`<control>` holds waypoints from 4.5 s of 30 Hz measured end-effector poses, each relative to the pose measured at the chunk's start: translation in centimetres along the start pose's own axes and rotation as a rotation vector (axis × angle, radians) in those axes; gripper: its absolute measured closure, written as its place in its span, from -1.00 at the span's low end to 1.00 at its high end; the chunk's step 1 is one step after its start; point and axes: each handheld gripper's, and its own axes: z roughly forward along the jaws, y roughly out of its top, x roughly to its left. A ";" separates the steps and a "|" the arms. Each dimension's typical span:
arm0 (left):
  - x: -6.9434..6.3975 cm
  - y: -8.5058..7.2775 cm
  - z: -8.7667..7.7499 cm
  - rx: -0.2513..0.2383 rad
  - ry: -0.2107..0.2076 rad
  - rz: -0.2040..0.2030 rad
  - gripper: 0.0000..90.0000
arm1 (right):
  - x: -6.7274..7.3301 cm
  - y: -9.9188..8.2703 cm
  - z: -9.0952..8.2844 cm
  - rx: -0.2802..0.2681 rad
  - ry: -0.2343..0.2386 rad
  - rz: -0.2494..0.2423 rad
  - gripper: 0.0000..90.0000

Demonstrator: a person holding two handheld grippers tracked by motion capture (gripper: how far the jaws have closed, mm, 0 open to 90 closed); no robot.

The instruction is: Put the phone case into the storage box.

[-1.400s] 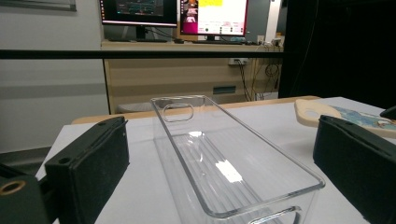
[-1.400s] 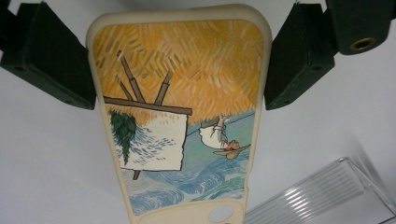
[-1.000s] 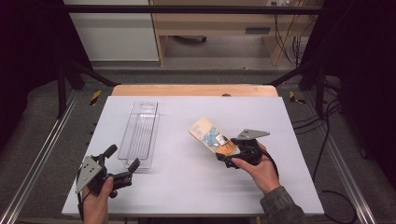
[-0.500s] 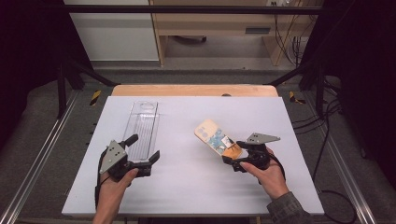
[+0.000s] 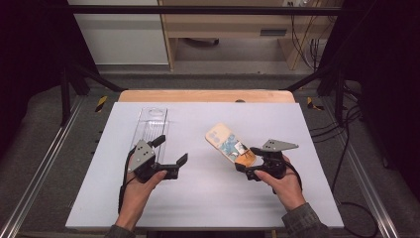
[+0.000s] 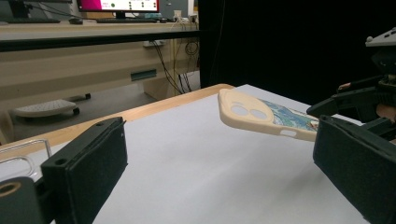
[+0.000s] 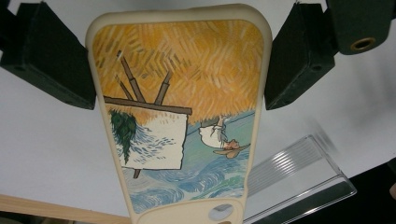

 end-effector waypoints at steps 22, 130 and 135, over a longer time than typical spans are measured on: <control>-1.0 -0.6 1.9 0.028 -0.036 0.002 -0.93 | 1.2 1.3 -0.9 -0.050 0.008 -0.033 -0.73; 0.7 2.1 3.2 0.009 -0.228 -0.313 0.32 | 4.5 1.9 2.5 -0.095 0.094 -0.076 -0.74; 0.8 2.2 3.1 0.001 -0.234 -0.324 0.35 | 4.5 1.8 2.5 -0.095 0.097 -0.076 -0.74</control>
